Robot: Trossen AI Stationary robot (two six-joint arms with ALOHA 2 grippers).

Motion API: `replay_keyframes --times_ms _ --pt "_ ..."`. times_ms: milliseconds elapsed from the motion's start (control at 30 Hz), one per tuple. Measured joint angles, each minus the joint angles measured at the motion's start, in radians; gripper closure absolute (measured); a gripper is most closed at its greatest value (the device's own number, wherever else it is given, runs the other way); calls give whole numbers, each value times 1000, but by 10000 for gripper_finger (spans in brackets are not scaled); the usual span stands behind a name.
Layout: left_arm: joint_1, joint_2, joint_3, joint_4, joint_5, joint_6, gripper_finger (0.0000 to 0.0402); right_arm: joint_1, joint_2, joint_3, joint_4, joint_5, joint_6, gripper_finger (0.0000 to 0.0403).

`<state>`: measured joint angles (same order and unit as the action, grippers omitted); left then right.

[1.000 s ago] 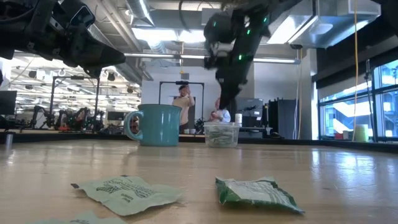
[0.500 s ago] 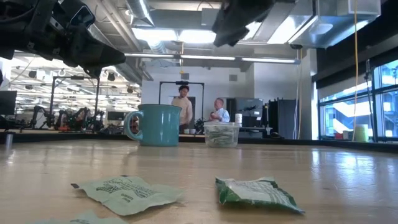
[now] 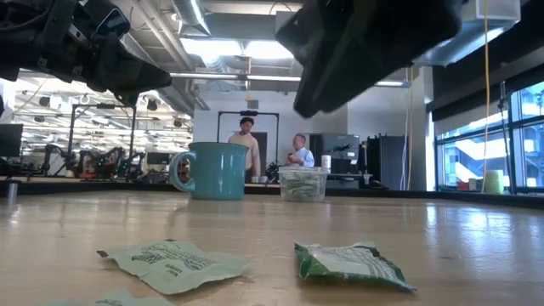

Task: Pick and place items into bin
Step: Put the green stevia packet into the transparent bin

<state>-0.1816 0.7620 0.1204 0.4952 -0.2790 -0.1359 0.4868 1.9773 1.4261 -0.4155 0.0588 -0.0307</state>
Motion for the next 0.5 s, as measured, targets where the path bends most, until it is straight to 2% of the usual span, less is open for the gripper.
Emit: replay_keyframes --times_ms 233,500 --pt "0 0 0 -2 0 0 362 36 71 0 79 -7 2 337" --pt "0 0 -1 -7 0 0 360 38 148 0 103 -8 1 337"
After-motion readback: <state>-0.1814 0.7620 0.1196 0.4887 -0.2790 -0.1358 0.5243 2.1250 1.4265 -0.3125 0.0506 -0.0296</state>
